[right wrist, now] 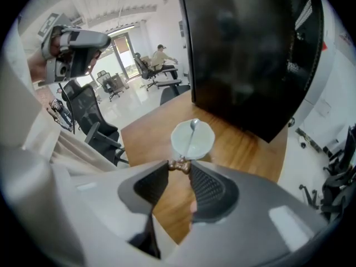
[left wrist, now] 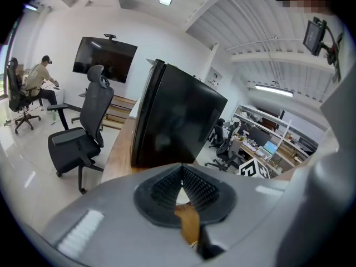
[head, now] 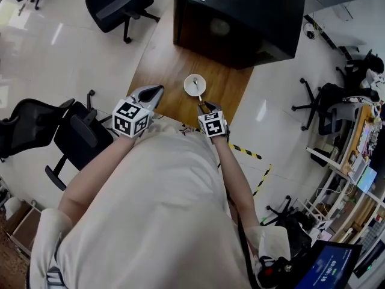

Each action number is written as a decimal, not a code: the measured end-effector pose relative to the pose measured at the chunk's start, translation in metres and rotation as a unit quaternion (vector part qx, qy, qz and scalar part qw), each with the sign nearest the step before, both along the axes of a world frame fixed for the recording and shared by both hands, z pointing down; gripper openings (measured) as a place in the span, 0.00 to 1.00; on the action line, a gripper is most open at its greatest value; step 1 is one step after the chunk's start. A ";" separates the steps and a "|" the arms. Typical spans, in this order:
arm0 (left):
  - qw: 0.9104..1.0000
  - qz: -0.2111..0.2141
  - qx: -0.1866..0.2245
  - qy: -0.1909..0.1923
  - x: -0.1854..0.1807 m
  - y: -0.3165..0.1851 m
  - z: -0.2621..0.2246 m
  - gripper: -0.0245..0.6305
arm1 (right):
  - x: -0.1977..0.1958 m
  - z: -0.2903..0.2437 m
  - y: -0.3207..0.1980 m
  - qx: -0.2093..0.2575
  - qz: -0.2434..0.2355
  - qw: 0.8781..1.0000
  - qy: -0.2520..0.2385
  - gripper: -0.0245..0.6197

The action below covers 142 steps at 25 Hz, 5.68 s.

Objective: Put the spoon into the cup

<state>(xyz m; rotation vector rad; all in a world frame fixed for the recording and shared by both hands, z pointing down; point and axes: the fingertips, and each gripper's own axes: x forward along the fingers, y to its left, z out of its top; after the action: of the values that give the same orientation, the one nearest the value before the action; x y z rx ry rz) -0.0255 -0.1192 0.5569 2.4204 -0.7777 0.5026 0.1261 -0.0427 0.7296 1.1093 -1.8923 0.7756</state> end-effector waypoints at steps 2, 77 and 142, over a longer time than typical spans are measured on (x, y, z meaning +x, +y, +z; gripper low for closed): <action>1.000 -0.004 0.001 0.000 -0.002 0.001 -0.001 0.04 | -0.002 -0.001 -0.003 -0.001 -0.004 1.000 0.001 0.24; 1.000 0.004 0.009 0.016 -0.054 -0.029 -0.005 0.04 | -0.009 0.029 -0.039 -0.025 0.059 0.998 0.009 0.30; 0.997 0.037 -0.033 0.052 -0.051 0.226 0.007 0.04 | 0.004 -0.277 0.207 0.392 0.186 0.871 -0.230 0.25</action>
<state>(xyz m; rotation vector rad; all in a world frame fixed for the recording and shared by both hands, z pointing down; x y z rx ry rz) -0.0768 0.1067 0.5635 2.4003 -0.6203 0.4190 0.1302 0.1644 0.4524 1.9698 -2.5401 0.4830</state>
